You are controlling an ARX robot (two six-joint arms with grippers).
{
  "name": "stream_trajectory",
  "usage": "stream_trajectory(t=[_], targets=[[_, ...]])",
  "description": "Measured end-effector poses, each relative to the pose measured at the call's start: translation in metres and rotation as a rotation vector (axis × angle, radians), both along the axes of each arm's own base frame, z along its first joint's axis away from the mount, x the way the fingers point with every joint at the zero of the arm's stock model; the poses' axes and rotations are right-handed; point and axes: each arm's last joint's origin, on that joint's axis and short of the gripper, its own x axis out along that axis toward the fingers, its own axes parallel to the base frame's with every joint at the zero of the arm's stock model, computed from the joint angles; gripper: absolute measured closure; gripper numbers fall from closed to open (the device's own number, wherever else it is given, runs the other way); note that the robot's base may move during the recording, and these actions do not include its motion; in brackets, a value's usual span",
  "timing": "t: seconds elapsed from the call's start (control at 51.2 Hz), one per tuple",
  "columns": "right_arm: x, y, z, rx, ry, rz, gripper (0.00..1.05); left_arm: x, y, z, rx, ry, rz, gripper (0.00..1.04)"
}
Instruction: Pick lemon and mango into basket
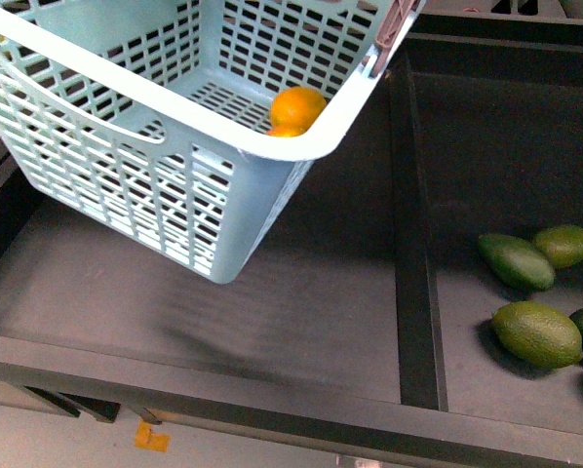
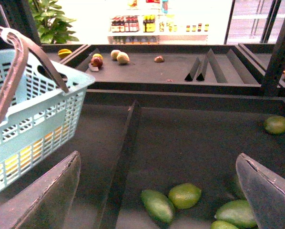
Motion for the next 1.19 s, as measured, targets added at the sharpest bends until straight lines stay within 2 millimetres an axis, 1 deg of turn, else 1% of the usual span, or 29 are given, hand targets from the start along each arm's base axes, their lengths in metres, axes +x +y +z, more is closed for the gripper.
stream_trajectory(t=[0.039,0.098,0.215,0.293,0.352,0.43,0.528,0.762,0.801,0.918,0.958,1.036,1.055,1.133,1.192], targets=[[0.0,0.0,0.0,0.0,0.0,0.0,0.09,0.012,-0.003,-0.013,-0.004,0.022,0.0,1.0],[0.0,0.0,0.0,0.0,0.0,0.0,0.09,0.029,-0.008,-0.027,-0.027,0.046,-0.009,1.0],[0.0,0.0,0.0,0.0,0.0,0.0,0.09,0.058,-0.014,-0.049,-0.06,0.08,0.0,1.0],[0.0,0.0,0.0,0.0,0.0,0.0,0.09,0.066,-0.015,-0.056,-0.066,0.092,0.014,1.0],[0.0,0.0,0.0,0.0,0.0,0.0,0.09,0.073,-0.015,-0.066,-0.075,0.101,0.032,1.0],[0.0,0.0,0.0,0.0,0.0,0.0,0.09,0.078,-0.009,-0.08,-0.086,0.126,0.064,1.0],[0.0,0.0,0.0,0.0,0.0,0.0,0.09,0.078,-0.002,-0.097,-0.096,0.156,0.095,1.0],[0.0,0.0,0.0,0.0,0.0,0.001,0.09,0.063,0.011,-0.107,-0.128,0.196,0.134,1.0],[0.0,0.0,0.0,0.0,0.0,0.001,0.09,0.062,0.013,-0.108,-0.134,0.2,0.143,0.99],[0.0,0.0,0.0,0.0,0.0,0.001,0.09,0.06,0.015,-0.107,-0.139,0.19,0.158,0.79],[0.0,0.0,0.0,0.0,0.0,0.001,0.09,0.059,0.017,-0.104,-0.144,0.183,0.161,0.7],[0.0,0.0,0.0,0.0,0.0,0.001,0.09,0.056,0.022,-0.099,-0.149,0.177,0.19,0.49],[0.0,0.0,0.0,0.0,0.0,0.001,0.09,0.054,0.024,-0.097,-0.15,0.174,0.197,0.45],[0.0,0.0,0.0,0.0,0.0,0.001,0.09,0.043,0.034,-0.083,-0.157,0.162,0.247,0.24],[0.0,0.0,0.0,0.0,0.0,0.001,0.09,0.032,0.043,-0.071,-0.152,0.149,0.29,0.12]])
